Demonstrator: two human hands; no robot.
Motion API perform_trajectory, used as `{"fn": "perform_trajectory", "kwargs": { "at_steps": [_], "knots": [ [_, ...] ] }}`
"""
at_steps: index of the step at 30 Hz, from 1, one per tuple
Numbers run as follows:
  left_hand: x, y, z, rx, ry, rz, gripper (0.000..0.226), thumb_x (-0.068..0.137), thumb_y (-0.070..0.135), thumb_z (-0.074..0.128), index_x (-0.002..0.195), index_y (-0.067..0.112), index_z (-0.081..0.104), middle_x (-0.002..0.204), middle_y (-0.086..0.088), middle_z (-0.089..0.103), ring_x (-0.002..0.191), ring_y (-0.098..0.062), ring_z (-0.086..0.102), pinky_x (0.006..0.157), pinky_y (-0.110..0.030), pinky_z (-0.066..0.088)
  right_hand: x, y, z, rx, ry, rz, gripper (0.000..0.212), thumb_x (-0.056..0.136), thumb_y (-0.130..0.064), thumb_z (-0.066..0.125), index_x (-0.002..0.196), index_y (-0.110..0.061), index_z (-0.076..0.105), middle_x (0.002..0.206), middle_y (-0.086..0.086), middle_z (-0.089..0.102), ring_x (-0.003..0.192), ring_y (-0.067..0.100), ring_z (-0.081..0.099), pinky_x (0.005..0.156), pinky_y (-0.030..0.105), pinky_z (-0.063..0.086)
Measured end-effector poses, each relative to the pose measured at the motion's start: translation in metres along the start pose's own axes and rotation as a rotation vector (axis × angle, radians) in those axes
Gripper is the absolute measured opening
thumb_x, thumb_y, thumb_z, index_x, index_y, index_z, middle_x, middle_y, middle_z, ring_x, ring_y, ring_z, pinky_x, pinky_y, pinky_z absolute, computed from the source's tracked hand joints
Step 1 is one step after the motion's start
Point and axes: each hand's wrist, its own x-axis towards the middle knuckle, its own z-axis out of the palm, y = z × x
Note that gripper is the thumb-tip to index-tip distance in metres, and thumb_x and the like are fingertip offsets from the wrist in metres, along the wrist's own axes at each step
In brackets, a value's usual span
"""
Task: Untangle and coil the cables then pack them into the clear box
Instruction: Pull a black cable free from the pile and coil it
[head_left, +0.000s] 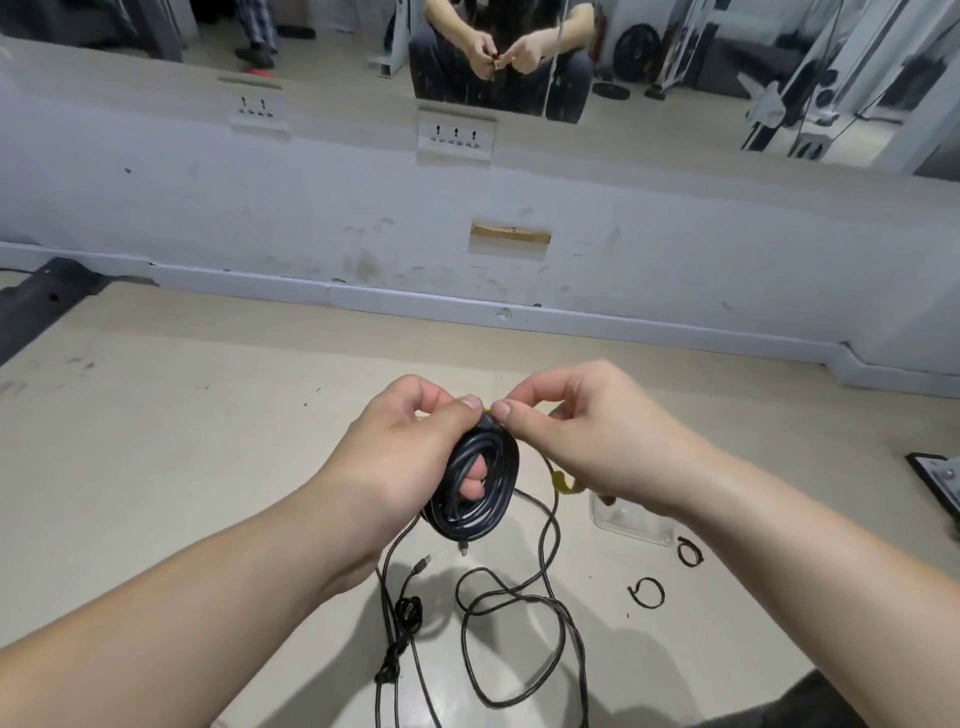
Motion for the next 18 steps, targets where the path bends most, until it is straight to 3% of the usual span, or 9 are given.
{"fn": "perform_trajectory", "kwargs": {
  "at_steps": [3, 6, 11, 14, 16, 18],
  "knots": [
    [0.003, -0.002, 0.001, 0.016, -0.005, 0.009, 0.020, 0.100, 0.035, 0.063, 0.098, 0.016, 0.057, 0.073, -0.013, 0.076, 0.059, -0.024, 0.070, 0.069, -0.034, 0.052, -0.003, 0.002, 0.001, 0.081, -0.083, -0.001, 0.024, 0.101, -0.035, 0.060, 0.091, -0.021, 0.076, 0.048, -0.005, 0.050, 0.044, 0.016, 0.051, 0.036, 0.024, 0.036],
    [0.001, -0.004, 0.005, -0.009, -0.001, 0.015, 0.014, 0.100, 0.032, 0.062, 0.101, 0.019, 0.059, 0.071, -0.013, 0.075, 0.057, -0.024, 0.067, 0.066, -0.032, 0.052, -0.009, 0.002, 0.004, 0.159, -0.161, -0.023, 0.026, 0.105, -0.024, 0.051, 0.098, -0.013, 0.073, 0.047, -0.005, 0.055, 0.041, 0.019, 0.048, 0.039, 0.024, 0.038],
    [0.000, -0.002, 0.003, -0.051, -0.026, 0.065, 0.015, 0.103, 0.028, 0.058, 0.104, 0.017, 0.068, 0.069, -0.010, 0.070, 0.059, -0.021, 0.064, 0.065, -0.030, 0.051, -0.017, 0.001, 0.002, 0.455, -0.281, 0.047, 0.031, 0.100, -0.006, 0.040, 0.112, 0.001, 0.068, 0.068, 0.018, 0.067, 0.042, 0.025, 0.049, 0.047, 0.028, 0.045],
    [-0.002, -0.004, 0.002, -0.071, -0.013, 0.081, 0.019, 0.103, 0.027, 0.058, 0.100, 0.012, 0.070, 0.067, -0.009, 0.069, 0.059, -0.021, 0.063, 0.066, -0.031, 0.051, -0.018, 0.005, 0.005, 0.402, -0.248, 0.029, 0.027, 0.105, -0.010, 0.048, 0.121, -0.013, 0.069, 0.061, 0.009, 0.064, 0.041, 0.017, 0.047, 0.043, 0.026, 0.041],
    [-0.005, -0.004, 0.002, -0.076, -0.031, 0.090, 0.021, 0.103, 0.026, 0.058, 0.101, 0.010, 0.071, 0.066, -0.010, 0.068, 0.059, -0.022, 0.062, 0.063, -0.030, 0.050, -0.017, 0.008, 0.001, 0.256, -0.196, -0.029, 0.018, 0.101, -0.023, 0.064, 0.114, -0.027, 0.076, 0.053, -0.003, 0.056, 0.041, 0.010, 0.042, 0.040, 0.023, 0.035],
    [-0.006, -0.002, 0.002, -0.105, -0.065, 0.101, 0.022, 0.103, 0.025, 0.057, 0.102, 0.008, 0.071, 0.066, -0.011, 0.067, 0.058, -0.023, 0.061, 0.060, -0.028, 0.050, -0.014, 0.009, -0.005, 0.255, -0.134, -0.051, 0.011, 0.091, -0.027, 0.078, 0.101, -0.029, 0.081, 0.059, -0.001, 0.056, 0.051, 0.014, 0.043, 0.047, 0.027, 0.033]
  ]
}}
